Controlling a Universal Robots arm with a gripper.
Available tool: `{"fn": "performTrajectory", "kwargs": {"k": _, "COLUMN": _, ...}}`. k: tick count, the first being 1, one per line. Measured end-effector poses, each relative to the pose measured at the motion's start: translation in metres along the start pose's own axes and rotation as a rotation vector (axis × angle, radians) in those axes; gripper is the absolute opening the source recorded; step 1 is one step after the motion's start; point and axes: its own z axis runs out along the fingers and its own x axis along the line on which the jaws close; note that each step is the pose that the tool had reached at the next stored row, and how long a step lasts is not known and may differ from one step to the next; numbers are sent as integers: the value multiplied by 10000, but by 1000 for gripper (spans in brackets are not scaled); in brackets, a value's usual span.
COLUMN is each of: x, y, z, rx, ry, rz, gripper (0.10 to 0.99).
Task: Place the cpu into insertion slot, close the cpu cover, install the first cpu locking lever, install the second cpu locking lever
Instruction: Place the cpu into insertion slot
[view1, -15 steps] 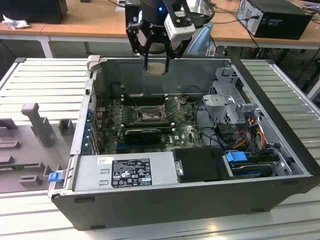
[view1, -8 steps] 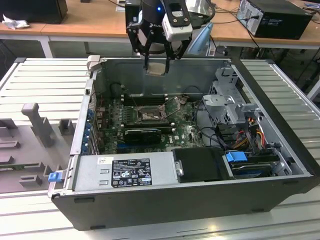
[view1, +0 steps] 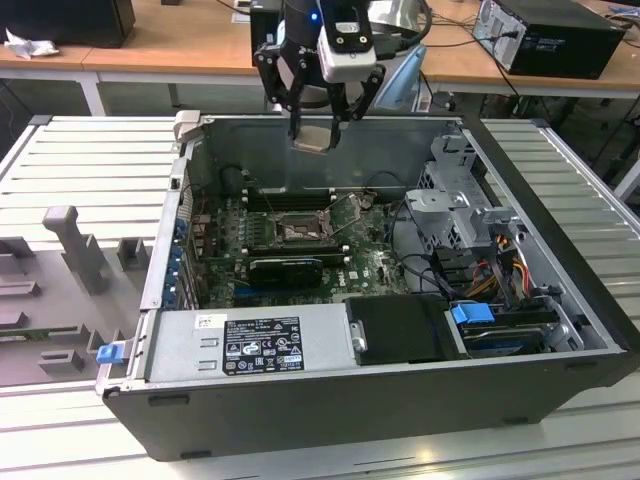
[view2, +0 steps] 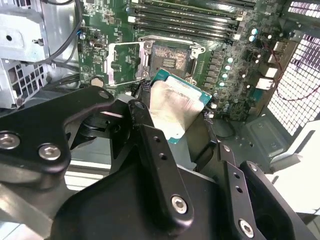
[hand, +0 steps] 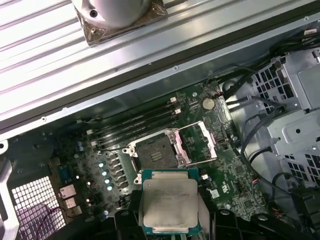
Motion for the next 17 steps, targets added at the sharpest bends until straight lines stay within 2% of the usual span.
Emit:
{"fn": "performTrajectory", "kwargs": {"k": 2, "x": 0, "y": 0, "z": 0, "rx": 58, "ry": -57, "rz": 511, "gripper": 525}}
{"fn": "performTrajectory", "kwargs": {"k": 6, "x": 0, "y": 0, "z": 0, "rx": 99, "ry": -108, "rz": 1052, "gripper": 525}}
{"fn": "performTrajectory", "kwargs": {"k": 17, "x": 0, "y": 0, "z": 0, "rx": 135, "ry": -178, "rz": 1935, "gripper": 525}}
